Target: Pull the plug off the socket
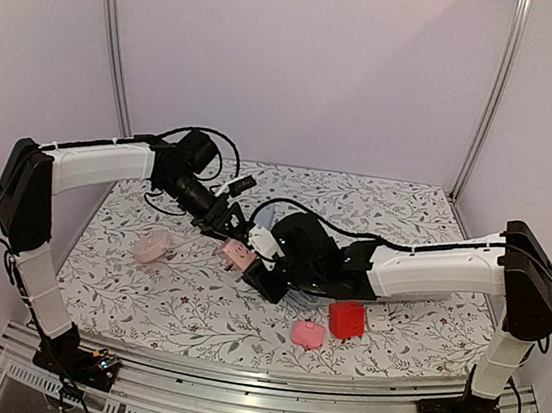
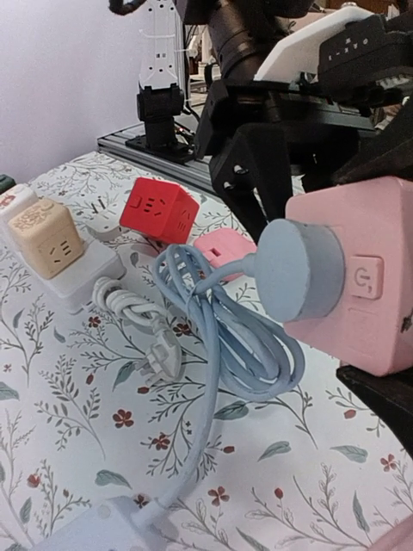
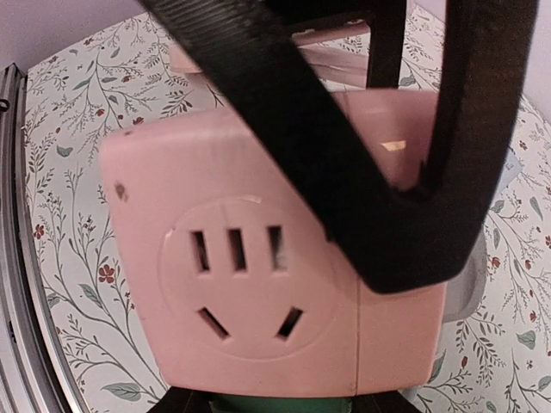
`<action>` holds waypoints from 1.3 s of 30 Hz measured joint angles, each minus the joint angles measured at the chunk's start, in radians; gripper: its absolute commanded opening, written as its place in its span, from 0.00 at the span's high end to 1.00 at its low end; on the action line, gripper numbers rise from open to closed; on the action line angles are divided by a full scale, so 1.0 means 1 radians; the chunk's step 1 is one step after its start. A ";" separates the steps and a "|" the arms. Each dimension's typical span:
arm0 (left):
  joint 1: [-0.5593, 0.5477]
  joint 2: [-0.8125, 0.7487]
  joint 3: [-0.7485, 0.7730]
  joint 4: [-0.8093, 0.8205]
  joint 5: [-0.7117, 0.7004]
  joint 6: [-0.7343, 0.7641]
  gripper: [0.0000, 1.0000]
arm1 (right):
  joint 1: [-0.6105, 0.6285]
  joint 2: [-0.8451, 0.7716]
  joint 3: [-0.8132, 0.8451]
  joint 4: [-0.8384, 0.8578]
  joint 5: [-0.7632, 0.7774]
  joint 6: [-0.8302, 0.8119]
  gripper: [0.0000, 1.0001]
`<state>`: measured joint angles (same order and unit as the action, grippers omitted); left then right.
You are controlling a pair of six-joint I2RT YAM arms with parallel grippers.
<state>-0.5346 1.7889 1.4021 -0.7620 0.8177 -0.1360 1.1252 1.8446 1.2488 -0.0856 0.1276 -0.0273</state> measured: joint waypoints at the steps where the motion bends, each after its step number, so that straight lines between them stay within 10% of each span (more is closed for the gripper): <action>1: 0.000 0.000 0.000 0.002 -0.001 -0.003 0.78 | -0.002 0.000 -0.002 0.003 -0.003 0.012 0.83; 39: 0.005 0.000 0.002 0.035 0.008 -0.021 0.78 | 0.010 -0.091 -0.119 0.048 -0.014 -0.013 0.83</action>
<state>-0.5301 1.7889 1.4040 -0.7273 0.8261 -0.1574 1.1347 1.7535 1.1297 -0.0376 0.1131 -0.0402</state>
